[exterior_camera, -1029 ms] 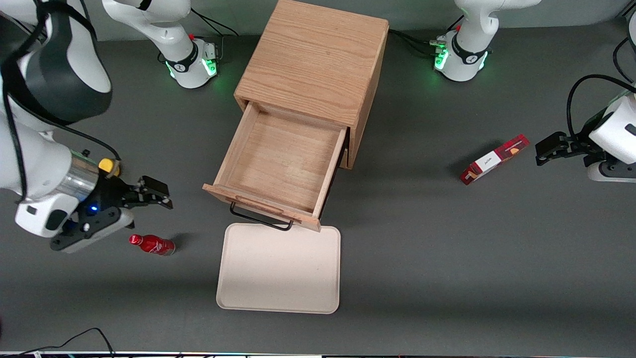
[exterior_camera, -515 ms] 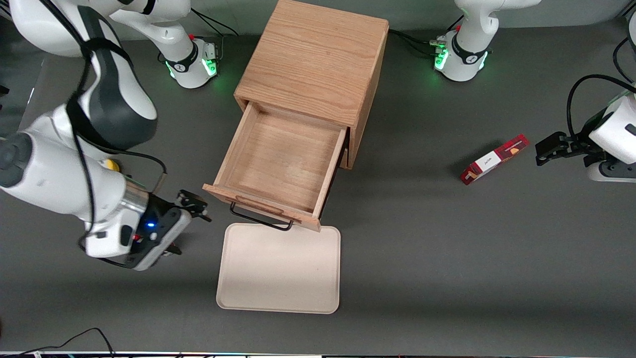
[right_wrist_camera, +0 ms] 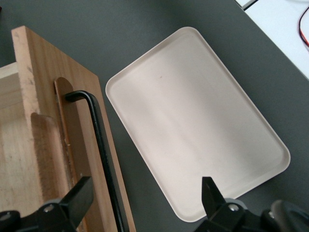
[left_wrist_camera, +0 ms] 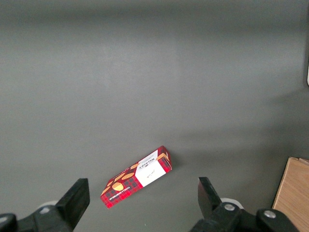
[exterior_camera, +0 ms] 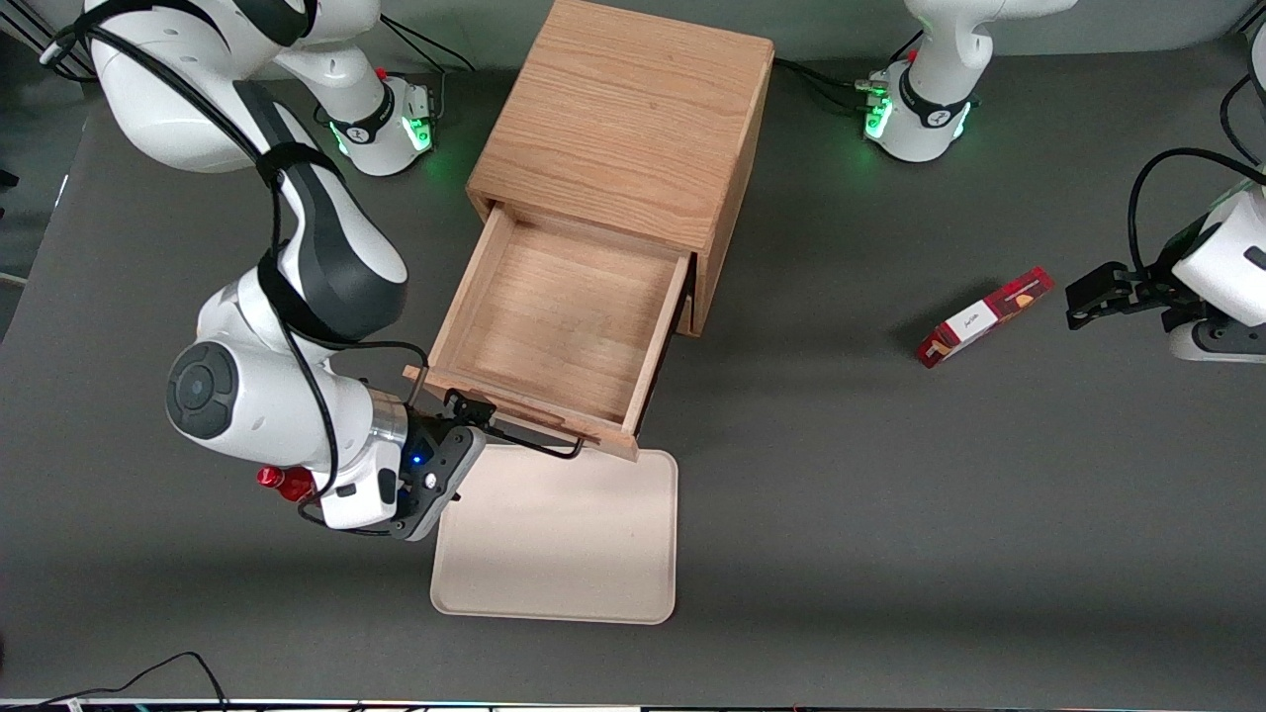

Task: Close top drawer
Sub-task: 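Lower the right gripper against the front of the open drawer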

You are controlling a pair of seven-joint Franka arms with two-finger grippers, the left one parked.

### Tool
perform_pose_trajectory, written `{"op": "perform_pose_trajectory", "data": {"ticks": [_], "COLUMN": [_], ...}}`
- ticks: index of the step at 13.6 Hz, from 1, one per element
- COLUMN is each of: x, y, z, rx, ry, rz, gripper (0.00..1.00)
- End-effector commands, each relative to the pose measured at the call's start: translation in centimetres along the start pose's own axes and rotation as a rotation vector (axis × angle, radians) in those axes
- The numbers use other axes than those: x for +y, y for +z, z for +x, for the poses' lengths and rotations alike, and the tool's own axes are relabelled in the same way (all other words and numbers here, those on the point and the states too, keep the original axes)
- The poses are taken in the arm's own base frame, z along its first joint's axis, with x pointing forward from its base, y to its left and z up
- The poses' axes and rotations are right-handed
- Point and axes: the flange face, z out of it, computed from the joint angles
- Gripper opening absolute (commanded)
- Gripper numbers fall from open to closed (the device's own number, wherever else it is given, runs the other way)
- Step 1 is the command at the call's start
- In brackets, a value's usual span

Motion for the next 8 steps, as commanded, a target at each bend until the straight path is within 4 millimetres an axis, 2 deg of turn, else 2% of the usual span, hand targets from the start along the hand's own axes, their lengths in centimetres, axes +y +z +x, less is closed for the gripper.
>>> {"op": "perform_pose_trajectory", "data": {"ticks": [1,8], "x": [0.3,-0.3], "y": [0.6,2.3], "z": [0.4,0.5], "rx": [0.004,-0.014], "ry": [-0.023,-0.014], "rz": [0.021,0.038], "gripper": [1.0,1.0]}}
